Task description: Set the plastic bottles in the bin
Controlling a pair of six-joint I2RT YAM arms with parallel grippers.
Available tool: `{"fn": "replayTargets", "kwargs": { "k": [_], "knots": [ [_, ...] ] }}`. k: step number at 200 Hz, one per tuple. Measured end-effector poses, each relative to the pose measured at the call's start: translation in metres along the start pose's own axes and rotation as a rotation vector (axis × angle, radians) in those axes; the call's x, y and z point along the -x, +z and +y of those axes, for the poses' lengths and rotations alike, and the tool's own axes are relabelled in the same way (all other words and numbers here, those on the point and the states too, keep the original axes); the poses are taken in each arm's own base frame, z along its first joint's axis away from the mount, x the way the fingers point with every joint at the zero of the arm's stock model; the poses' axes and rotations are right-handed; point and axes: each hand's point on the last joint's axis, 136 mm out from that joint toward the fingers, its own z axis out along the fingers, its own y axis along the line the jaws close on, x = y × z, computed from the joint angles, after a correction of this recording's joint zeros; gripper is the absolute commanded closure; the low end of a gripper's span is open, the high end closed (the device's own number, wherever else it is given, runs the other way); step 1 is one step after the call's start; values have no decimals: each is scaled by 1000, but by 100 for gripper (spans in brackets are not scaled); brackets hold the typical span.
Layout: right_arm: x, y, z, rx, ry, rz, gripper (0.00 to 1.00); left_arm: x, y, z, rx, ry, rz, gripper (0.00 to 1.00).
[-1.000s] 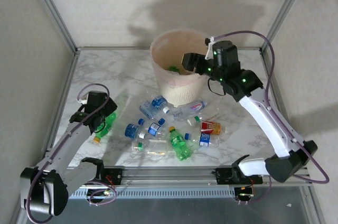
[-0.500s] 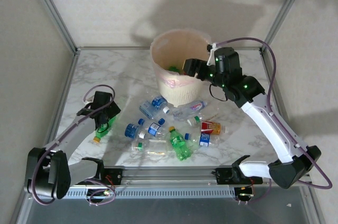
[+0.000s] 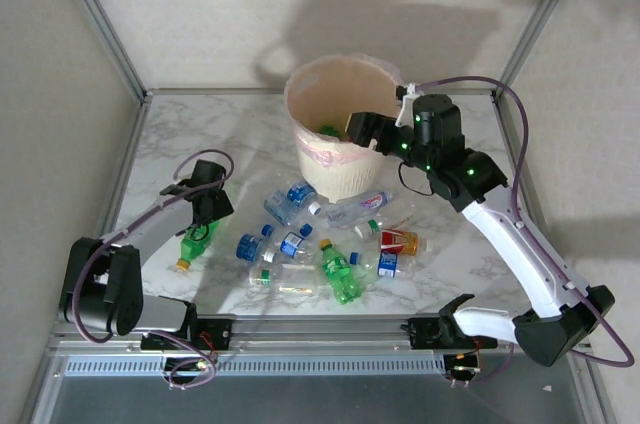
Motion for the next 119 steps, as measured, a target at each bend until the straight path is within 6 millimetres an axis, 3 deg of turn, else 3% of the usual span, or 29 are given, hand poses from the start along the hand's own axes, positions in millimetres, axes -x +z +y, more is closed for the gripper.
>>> {"fn": "replayTargets", "kwargs": {
  "k": [72,119],
  "knots": [
    [-8,5,1,26,21,20,16,-15,24,9,89,51,80,0],
    [-11,7,-1,21,24,26,16,4,34,54,166,-121,85,3]
  ]
}}
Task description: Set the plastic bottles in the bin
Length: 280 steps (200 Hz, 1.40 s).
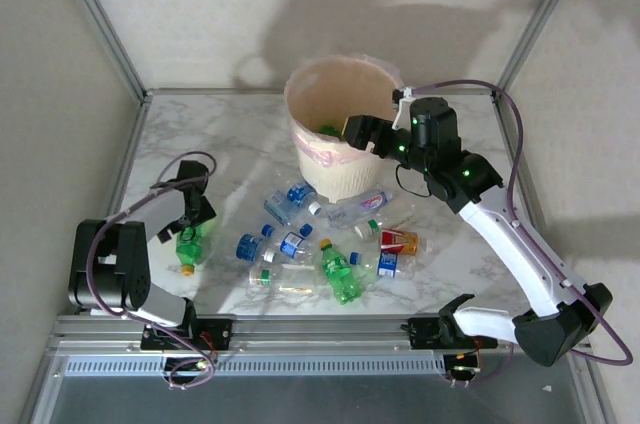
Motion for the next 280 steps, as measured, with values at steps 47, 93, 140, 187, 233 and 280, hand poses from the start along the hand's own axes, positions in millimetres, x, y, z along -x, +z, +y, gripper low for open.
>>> {"fn": "replayTargets", "kwargs": {
  "k": [47,93,140,187,233,280],
  "knots": [
    [0,0,0,0,0,0,16,1,-3,3,-25,-76,-9,0],
    [0,1,0,2,0,-2,19,-16,-3,3,-73,-131,25,17],
    [0,0,0,3,0,-2,22,-20,-1,3,-79,-162,38,28],
    [-3,0,5,18,-5,6,22,-13,-8,3,-93,-180,4,40],
    [-16,1,22,55,-25,35,23,3,-27,1,-147,-210,-59,47],
    [-47,0,67,164,-90,96,23,19,-63,-8,-264,-240,-108,49]
  ]
}}
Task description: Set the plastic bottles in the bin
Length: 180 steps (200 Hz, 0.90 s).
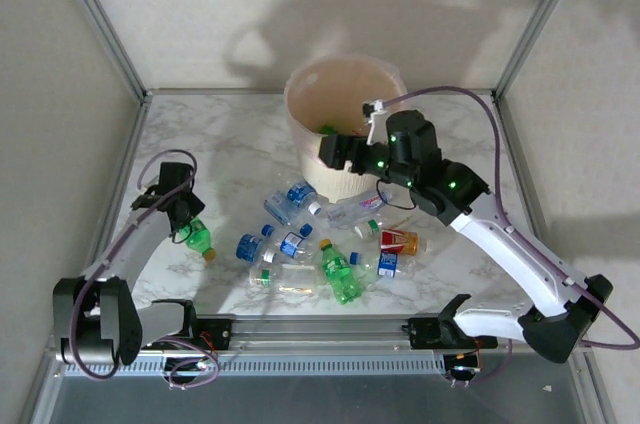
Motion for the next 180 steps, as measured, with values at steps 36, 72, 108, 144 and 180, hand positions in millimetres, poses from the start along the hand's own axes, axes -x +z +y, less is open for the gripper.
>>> {"fn": "replayTargets", "kwargs": {
  "k": [36,72,108,144,180],
  "knots": [
    [-41,21,36,79,-62,107,21,33,-63,-51,-260,-68,-58,48],
    [-78,50,49,99,-91,203,19,43,-137,-116,-605,-115,-40,47],
    [-94,69,64,127,-106,246,19,25,-184,-160,-849,-142,64,45],
    [-100,81,74,160,-107,271,24,20,-209,-180,-980,-185,139,45],
    [-105,84,79,186,-102,287,26,22,-223,-189,-1051,-224,176,46]
  ]
}}
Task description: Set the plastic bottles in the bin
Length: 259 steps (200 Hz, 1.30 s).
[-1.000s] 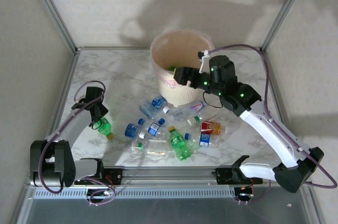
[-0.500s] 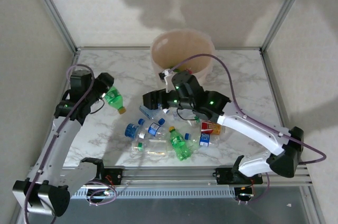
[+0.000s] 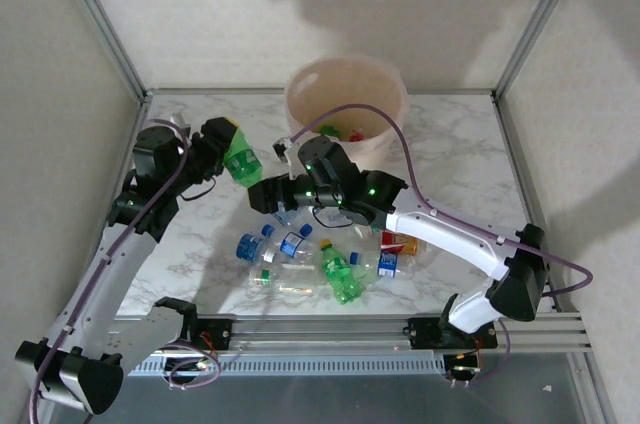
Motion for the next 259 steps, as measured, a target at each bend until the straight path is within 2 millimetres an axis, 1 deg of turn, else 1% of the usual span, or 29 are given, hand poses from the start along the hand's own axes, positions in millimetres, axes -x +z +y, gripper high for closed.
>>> {"fn": "replayTargets", "kwargs": {
  "k": [17,44,80,98,117,123,137,147,161,183,199,213,222,235,247,259],
  "knots": [
    [1,0,4,17,0,-3,31,-2,1,-4,-21,-15,11,46],
    [1,0,5,23,6,-2,46,-4,2,-6,-37,-35,27,46],
    [2,0,6,26,5,-6,62,-4,2,-10,-52,-37,29,46],
    [1,0,7,28,8,-4,67,-4,4,-8,-48,-39,31,46],
    [2,0,6,23,12,-7,72,-4,6,-7,-45,-40,33,42],
    [2,0,5,20,13,-8,72,-4,7,-7,-45,-40,33,40],
    [2,0,5,18,13,-9,73,-4,8,-7,-47,-39,36,32],
    [2,0,4,13,13,-10,74,-4,9,-8,-50,-33,36,21],
    [3,0,4,7,10,-12,75,-4,11,-8,-49,-26,40,1],
    [10,-4,6,-1,7,-28,75,-1,15,-12,-35,-4,36,0],
    [19,-9,7,-24,7,-49,75,9,12,-24,-22,42,1,1],
    [33,-19,10,-59,3,-77,75,22,2,-42,-21,97,-58,0],
    [47,-28,14,-78,1,-108,76,31,-7,-56,-30,137,-104,0],
    [74,-46,20,-102,0,-178,76,40,-22,-70,-41,187,-163,0],
    [98,-63,21,-126,5,-243,75,45,-36,-76,-39,226,-206,0],
    [122,-82,13,-162,20,-309,75,47,-47,-74,-22,268,-236,0]
  ]
}}
